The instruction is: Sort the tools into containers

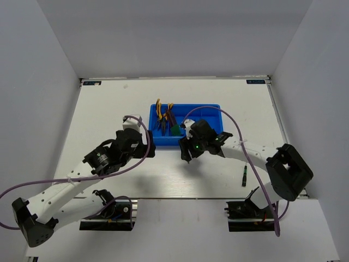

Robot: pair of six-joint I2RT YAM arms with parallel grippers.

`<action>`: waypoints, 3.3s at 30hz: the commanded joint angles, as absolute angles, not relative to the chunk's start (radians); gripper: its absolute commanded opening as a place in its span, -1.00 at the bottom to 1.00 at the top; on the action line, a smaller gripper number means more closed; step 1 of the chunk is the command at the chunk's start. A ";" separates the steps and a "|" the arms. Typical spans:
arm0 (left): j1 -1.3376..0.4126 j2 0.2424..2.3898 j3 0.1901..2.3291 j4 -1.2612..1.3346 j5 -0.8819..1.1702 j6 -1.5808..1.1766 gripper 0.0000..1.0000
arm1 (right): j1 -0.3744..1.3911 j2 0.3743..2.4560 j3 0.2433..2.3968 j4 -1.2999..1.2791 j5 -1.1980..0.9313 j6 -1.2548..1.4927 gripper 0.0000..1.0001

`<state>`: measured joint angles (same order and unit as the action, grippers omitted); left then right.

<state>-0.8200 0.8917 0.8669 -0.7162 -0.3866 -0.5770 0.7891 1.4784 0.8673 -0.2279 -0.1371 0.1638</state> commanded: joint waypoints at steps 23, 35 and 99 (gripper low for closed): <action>-0.818 0.796 0.842 -0.673 -0.351 -0.600 1.00 | 0.931 1.546 0.877 -0.127 0.021 0.229 -1.00; -0.818 0.838 0.870 -0.632 -0.324 -0.591 1.00 | 0.890 1.416 1.198 -0.485 -0.294 0.090 -1.00; -0.818 0.816 0.801 -0.509 -0.177 -0.476 0.95 | 0.117 1.339 1.020 -0.931 -0.027 0.063 0.05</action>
<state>-0.8200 0.8387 0.7639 -0.5373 -0.2180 -0.5011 0.1223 1.3445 1.0210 -0.8154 0.0906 0.0792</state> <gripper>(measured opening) 0.961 0.526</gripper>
